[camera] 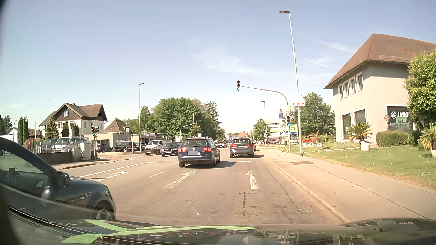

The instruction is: Follow the waypoints while adhering to traffic rules and regulations

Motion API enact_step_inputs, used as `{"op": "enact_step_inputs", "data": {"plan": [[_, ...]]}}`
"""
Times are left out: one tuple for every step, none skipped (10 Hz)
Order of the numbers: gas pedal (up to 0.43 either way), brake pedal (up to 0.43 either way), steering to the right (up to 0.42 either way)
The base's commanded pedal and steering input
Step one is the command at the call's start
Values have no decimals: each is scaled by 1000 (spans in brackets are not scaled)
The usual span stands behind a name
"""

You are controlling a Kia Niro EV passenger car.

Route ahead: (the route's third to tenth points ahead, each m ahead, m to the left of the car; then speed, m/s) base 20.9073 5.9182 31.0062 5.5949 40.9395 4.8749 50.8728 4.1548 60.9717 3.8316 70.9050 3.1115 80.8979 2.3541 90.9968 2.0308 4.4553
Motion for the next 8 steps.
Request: {"op": "enact_step_inputs", "data": {"plan": [[209, 0, -7], [209, 0, -7], [197, 0, -7], [177, 0, -5], [138, 0, 1], [138, 0, 3], [98, 0, 5], [79, 0, 9]]}}
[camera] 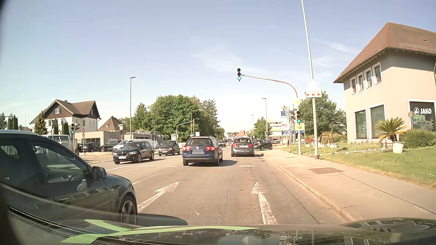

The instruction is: Follow the waypoints while adhering to traffic rules and regulations

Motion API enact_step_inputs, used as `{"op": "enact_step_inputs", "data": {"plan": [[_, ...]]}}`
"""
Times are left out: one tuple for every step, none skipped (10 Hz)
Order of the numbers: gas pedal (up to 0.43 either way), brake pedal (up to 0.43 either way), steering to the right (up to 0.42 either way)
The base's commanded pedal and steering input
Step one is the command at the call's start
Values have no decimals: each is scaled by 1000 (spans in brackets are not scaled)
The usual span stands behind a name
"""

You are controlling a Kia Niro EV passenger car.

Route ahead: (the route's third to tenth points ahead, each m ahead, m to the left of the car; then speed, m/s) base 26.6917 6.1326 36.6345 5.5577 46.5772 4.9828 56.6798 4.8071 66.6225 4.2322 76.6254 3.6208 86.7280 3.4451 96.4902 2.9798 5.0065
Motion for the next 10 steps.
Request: {"op": "enact_step_inputs", "data": {"plan": [[59, 0, 11], [28, 0, 14], [0, 0, 15], [0, 0, 14], [0, 0, 13], [0, 0, 11], [0, 0, 9], [0, 0, 9], [0, 0, 8], [0, 0, 7]]}}
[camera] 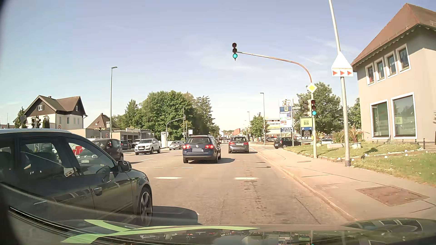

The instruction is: Follow the waypoints while adhering to traffic rules and regulations

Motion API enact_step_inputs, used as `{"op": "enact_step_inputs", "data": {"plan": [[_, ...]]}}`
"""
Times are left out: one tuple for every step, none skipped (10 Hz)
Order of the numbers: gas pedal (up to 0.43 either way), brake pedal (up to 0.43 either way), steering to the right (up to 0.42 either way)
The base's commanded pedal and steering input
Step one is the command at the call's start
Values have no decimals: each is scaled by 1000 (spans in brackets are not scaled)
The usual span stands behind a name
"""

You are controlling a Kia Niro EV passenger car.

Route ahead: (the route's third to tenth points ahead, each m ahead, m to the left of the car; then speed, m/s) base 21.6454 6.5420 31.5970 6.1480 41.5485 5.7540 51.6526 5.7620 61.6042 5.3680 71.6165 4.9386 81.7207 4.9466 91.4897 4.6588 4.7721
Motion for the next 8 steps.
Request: {"op": "enact_step_inputs", "data": {"plan": [[0, 0, 7], [47, 0, 7], [59, 0, 7], [67, 0, 7], [110, 0, 6], [130, 0, 6], [157, 0, 6], [169, 0, 6]]}}
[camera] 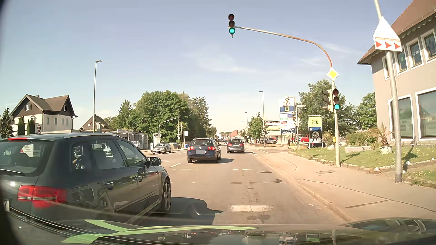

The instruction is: Follow the waypoints while adhering to traffic rules and regulations

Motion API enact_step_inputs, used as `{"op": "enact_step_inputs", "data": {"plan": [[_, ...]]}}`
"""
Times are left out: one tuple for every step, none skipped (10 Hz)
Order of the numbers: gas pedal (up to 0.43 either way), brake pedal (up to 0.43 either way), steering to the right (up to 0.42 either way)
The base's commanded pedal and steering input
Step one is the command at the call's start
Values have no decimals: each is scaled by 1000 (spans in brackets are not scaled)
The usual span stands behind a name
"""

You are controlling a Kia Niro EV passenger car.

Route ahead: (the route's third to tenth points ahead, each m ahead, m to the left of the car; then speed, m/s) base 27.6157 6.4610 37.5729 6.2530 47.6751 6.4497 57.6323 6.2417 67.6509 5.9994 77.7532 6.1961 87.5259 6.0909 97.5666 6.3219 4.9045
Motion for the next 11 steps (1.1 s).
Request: {"op": "enact_step_inputs", "data": {"plan": [[169, 0, 5], [169, 0, 5], [169, 0, 4], [157, 0, 3], [157, 0, 3], [157, 0, 3], [157, 0, 3], [157, 0, 1], [157, 0, -1], [157, 0, -2], [157, 0, -3]]}}
